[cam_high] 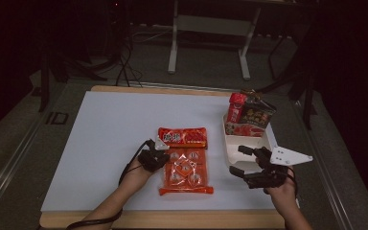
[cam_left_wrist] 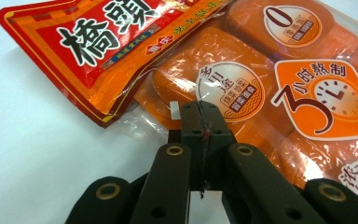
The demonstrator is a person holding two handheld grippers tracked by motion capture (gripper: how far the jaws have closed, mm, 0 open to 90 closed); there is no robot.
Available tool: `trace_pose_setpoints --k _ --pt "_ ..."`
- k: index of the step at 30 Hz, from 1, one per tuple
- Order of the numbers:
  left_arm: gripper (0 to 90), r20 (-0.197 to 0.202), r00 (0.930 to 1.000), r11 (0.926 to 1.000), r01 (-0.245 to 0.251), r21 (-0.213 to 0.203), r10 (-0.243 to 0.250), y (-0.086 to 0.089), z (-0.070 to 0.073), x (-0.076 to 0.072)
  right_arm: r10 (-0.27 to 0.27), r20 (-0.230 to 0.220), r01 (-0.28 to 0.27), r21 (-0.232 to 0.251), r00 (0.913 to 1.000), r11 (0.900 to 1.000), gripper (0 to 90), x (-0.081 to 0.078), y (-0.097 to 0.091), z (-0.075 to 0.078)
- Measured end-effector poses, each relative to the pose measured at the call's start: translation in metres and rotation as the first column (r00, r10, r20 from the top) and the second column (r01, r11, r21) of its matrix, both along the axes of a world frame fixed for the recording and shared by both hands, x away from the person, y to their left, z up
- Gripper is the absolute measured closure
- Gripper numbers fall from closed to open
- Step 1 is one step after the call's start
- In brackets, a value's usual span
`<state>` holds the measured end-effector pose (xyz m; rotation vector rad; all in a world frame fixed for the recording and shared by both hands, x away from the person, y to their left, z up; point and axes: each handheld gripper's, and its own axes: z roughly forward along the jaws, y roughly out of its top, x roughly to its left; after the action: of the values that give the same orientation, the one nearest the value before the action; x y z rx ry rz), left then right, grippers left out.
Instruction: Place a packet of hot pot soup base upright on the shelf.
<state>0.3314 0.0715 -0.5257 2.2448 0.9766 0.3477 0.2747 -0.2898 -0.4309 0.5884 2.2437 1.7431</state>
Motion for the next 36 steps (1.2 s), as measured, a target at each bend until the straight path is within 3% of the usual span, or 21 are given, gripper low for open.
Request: trace_pose_setpoints --k 4,5,8,10,13,16,20,21,26,32,36 --pt "90.0 -0.005 1.0 1.0 0.005 -0.002 -0.005 0.002 0.002 0.001 -0.008 0.008 0.008 0.0 0.9999 1.0 19.4 0.0 -0.002 0.0" --pt "90.0 -0.013 0.9999 0.9998 -0.001 -0.018 0.001 0.004 0.002 0.002 -0.014 0.014 0.014 -0.01 0.9998 0.9999 19.2 -0.001 -0.002 0.0" --pt "77.7 -0.012 0.9994 0.9979 -0.034 -0.055 0.033 0.011 0.006 0.003 -0.002 0.012 0.002 -0.018 0.9999 0.9998 21.2 -0.003 -0.001 0.0" --pt "72.7 -0.011 0.9994 0.9952 -0.034 -0.091 0.033 0.015 0.008 0.005 -0.012 0.033 0.013 -0.03 0.9994 0.9995 19.9 -0.005 0.0 0.001" --pt "62.6 -0.012 0.9995 0.9926 -0.029 -0.118 0.028 0.019 0.011 0.007 -0.014 0.046 0.016 -0.037 0.9988 0.9992 18.6 -0.005 0.001 0.002" --pt "54.0 -0.006 0.9993 0.9923 -0.036 -0.119 0.036 0.022 0.013 0.009 -0.022 0.051 0.025 -0.045 0.9985 0.9987 17.7 -0.005 0.001 0.002" --pt "53.1 0.002 0.9984 0.9909 -0.056 -0.123 0.057 0.026 0.015 0.012 -0.03 0.049 0.032 -0.044 0.9984 0.9985 17.0 -0.006 0.001 0.001" --pt "49.0 0.008 0.9977 0.9907 -0.066 -0.119 0.067 0.027 0.016 0.013 -0.047 0.054 0.049 -0.041 0.9974 0.9979 14.2 -0.006 0.002 0.0" --pt "46.5 0.015 0.9958 0.9825 -0.087 -0.165 0.091 0.036 0.019 0.02 -0.065 0.05 0.066 -0.021 0.9966 0.9976 13.7 -0.006 0.0 0.002" --pt "45.4 0.026 0.9917 0.9753 -0.119 -0.186 0.126 0.044 0.019 0.031 -0.067 0.034 0.068 -0.029 0.9972 0.9973 10.7 -0.007 0.002 0.001" --pt "44.4 0.031 0.9873 0.9744 -0.149 -0.169 0.156 0.048 0.016 0.039 -0.056 0.038 0.057 -0.026 0.9977 0.998 10.6 -0.009 0.005 0.002"
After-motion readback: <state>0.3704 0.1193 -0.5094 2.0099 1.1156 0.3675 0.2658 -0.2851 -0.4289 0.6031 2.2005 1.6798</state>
